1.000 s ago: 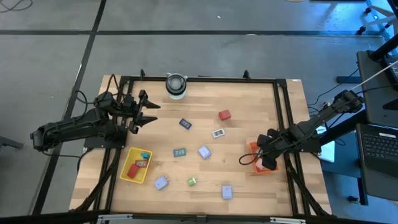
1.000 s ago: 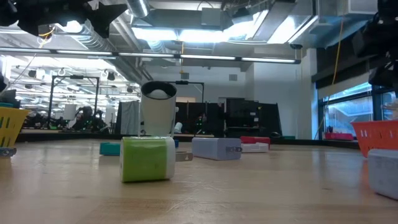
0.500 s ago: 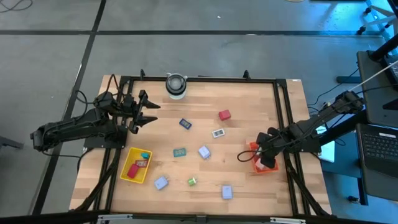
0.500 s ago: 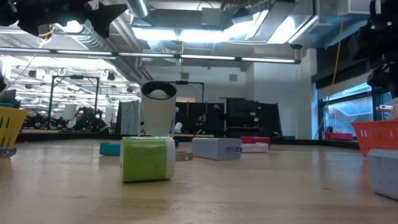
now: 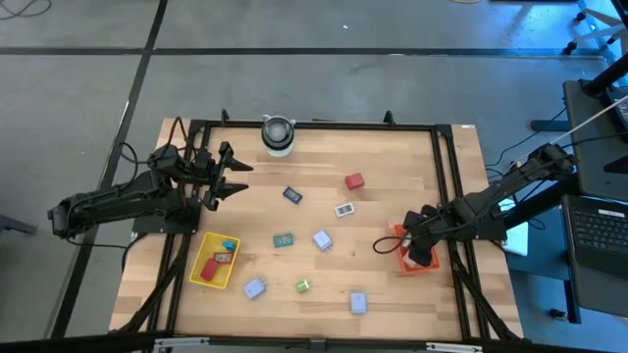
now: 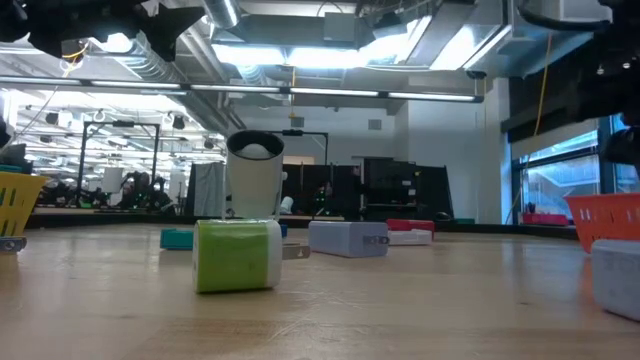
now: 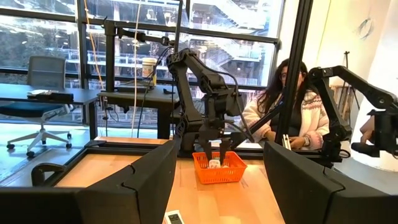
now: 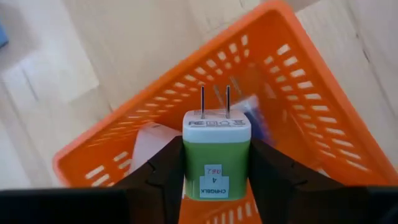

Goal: Pick & Place Office items
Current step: Put the right green charger adapter into the orange basket, then put the red charger adapter into the orange basket

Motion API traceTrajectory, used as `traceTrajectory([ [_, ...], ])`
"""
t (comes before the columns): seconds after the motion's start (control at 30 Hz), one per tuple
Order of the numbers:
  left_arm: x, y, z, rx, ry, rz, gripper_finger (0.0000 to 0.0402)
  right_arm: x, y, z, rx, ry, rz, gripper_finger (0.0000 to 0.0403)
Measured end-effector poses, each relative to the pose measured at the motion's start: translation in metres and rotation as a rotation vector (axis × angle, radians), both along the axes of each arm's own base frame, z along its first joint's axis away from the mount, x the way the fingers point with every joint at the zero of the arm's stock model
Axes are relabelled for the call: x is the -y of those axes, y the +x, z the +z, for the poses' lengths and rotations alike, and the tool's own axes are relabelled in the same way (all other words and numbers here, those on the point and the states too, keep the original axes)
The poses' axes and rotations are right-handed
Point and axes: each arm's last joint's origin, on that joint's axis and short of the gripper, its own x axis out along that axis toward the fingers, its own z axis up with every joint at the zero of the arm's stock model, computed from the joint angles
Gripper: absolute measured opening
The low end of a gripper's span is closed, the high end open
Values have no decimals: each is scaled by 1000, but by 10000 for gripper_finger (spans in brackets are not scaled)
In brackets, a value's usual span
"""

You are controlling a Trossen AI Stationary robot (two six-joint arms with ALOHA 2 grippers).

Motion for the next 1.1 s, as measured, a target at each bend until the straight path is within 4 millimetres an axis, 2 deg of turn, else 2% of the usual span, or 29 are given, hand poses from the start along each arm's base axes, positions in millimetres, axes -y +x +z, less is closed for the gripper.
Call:
traceTrajectory([
  [0.17, 0, 0, 0, 0, -1, 0, 237, 2, -5, -8, -45, 11, -14, 156],
  [0.6, 0, 0, 0, 0, 0, 4, 237, 5, -4, -7, -76, 38, -47, 217],
  [0.83, 0, 0, 0, 1, 1, 4, 237, 6, 12, 31, 37, -10, 49, 228],
  [1.1, 0, 0, 0, 1, 1, 4, 237, 18, 24, 87, 249, -246, 118, 228],
])
